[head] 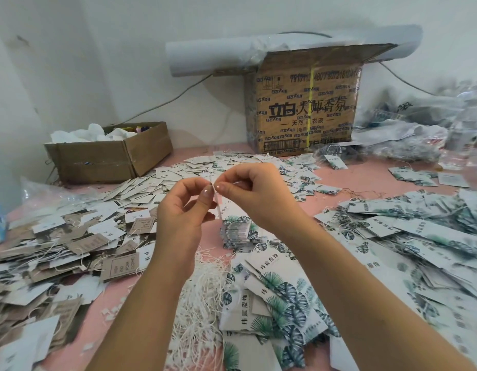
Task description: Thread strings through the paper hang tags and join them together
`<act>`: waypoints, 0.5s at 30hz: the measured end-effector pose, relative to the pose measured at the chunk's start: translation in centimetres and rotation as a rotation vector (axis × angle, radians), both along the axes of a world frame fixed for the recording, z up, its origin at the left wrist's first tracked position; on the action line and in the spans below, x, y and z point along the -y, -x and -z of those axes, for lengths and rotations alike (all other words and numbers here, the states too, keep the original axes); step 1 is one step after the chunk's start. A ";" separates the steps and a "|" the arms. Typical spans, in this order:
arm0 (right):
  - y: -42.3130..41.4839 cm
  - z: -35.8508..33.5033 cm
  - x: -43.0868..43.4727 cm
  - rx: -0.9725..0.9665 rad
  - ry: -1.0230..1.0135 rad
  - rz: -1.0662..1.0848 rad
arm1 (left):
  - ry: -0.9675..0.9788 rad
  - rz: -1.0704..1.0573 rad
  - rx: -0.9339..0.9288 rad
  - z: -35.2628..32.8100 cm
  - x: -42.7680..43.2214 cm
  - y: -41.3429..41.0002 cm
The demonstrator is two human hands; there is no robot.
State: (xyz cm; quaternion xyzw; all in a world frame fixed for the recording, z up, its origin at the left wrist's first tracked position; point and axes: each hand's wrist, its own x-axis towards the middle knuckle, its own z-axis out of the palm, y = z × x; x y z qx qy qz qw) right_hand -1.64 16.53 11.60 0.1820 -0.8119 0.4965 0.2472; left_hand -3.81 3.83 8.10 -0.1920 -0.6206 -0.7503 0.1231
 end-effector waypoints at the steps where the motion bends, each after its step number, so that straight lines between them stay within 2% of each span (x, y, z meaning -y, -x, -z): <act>1: 0.0 0.1 0.0 0.003 0.000 0.001 | 0.004 -0.008 0.002 0.0 0.0 0.0; 8: 0.2 0.3 -0.2 0.049 -0.035 -0.018 | 0.052 -0.047 0.012 -0.3 -0.2 -0.2; 15: 0.5 0.1 -3.9 0.286 -0.115 0.042 | -0.235 -0.046 0.106 -1.1 0.5 -0.2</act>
